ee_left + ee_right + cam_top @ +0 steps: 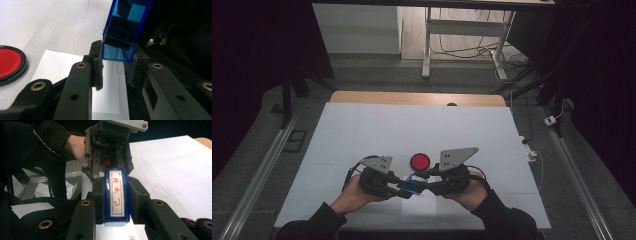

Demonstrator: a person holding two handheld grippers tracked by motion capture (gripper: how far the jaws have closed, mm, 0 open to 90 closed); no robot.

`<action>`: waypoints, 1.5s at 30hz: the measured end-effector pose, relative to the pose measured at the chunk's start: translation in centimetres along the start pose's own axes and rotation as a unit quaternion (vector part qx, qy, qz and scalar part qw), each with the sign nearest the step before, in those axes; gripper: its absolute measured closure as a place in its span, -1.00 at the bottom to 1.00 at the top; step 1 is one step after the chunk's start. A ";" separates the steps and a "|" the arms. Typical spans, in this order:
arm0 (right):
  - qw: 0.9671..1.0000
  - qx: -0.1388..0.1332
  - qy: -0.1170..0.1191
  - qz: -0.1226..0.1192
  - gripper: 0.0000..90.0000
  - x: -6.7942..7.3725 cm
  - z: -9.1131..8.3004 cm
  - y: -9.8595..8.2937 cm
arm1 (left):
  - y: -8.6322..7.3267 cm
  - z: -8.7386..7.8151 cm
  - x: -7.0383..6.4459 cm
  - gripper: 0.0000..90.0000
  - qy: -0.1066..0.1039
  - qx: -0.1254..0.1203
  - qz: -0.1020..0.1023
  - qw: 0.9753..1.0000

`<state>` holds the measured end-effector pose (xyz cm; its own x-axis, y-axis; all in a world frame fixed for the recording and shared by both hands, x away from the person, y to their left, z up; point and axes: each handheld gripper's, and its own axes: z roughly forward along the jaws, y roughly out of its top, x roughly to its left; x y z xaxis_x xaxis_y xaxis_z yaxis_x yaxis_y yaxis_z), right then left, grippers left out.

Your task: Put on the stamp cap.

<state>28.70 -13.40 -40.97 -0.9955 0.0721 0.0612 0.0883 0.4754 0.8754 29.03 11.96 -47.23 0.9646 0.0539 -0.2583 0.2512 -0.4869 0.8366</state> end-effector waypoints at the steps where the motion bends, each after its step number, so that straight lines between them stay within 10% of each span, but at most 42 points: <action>1: 1.000 0.000 0.001 0.000 0.56 0.0 0.0 0.0 | 0.0 0.0 0.0 0.54 -0.001 0.000 0.000 1.000; 22: 0.999 -0.023 0.022 0.013 0.56 -0.1 0.0 -0.2 | -0.1 -0.3 -0.1 0.54 -0.016 -0.027 0.020 0.999; 45: 1.000 -0.009 -0.008 0.006 0.56 -0.1 -0.2 -0.1 | -0.2 -1.2 -0.4 0.05 0.040 -0.019 -0.026 0.999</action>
<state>28.75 -13.62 -41.00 -0.9937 0.0918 0.0639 0.0991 0.4584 0.8832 28.72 13.12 -46.73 0.9533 0.1477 -0.2634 0.3019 -0.4479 0.8416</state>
